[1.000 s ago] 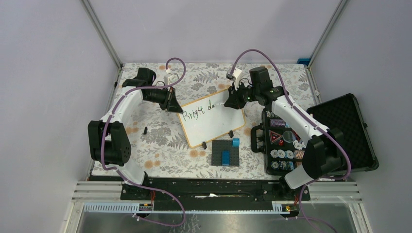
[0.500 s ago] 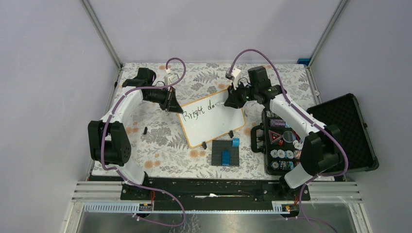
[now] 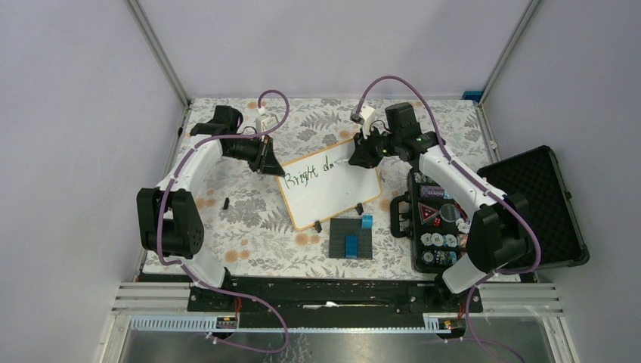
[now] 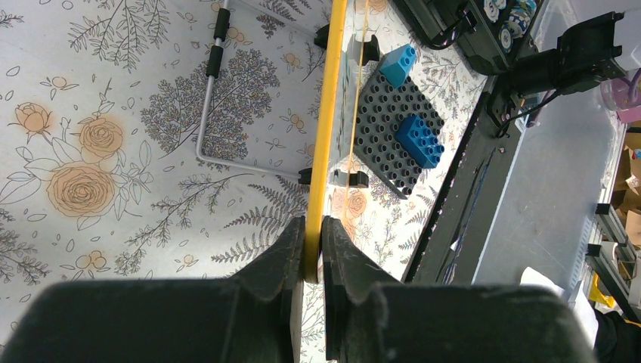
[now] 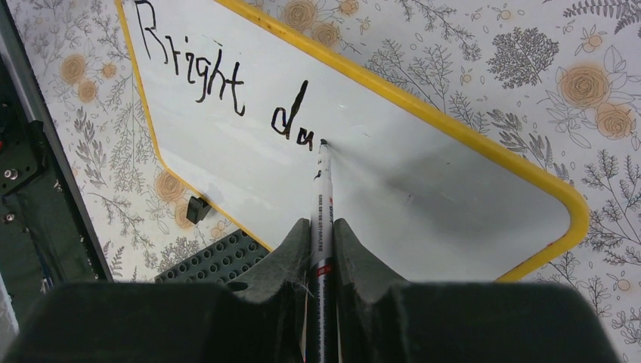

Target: Write a sentence on the whiteboard

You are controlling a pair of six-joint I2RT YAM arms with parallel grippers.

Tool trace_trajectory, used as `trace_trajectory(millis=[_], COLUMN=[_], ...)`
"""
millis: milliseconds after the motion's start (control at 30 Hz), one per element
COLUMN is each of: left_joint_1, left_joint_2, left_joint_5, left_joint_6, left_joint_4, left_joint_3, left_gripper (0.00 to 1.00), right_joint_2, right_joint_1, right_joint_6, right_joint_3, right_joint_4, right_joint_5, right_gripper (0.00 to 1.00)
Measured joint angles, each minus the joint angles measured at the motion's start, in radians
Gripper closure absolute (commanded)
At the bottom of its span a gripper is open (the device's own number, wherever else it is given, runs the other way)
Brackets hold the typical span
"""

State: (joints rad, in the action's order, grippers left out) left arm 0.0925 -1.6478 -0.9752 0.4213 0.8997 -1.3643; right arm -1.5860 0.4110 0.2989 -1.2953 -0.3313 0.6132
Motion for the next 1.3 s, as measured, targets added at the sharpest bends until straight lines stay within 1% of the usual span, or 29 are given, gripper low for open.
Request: trace_trajectory(millis=[900,1300], left_joint_1=[0.0,0.0], left_joint_2=[0.0,0.0], left_joint_5=[0.0,0.003], left_joint_6=[0.0,0.0], left_joint_4=[0.0,-0.001], left_joint_3=[0.0,0.0], left_gripper=[1.0,1.0], right_joint_2=[-0.001,0.002], right_joint_1=[-0.006,-0.008], right_joint_6=[0.002,0.004], right_joint_3=[-0.008,0.018], right_joint_4=[0.0,0.0], right_joint_5=[-0.003,-0.002], right_gripper=[1.0,1.0])
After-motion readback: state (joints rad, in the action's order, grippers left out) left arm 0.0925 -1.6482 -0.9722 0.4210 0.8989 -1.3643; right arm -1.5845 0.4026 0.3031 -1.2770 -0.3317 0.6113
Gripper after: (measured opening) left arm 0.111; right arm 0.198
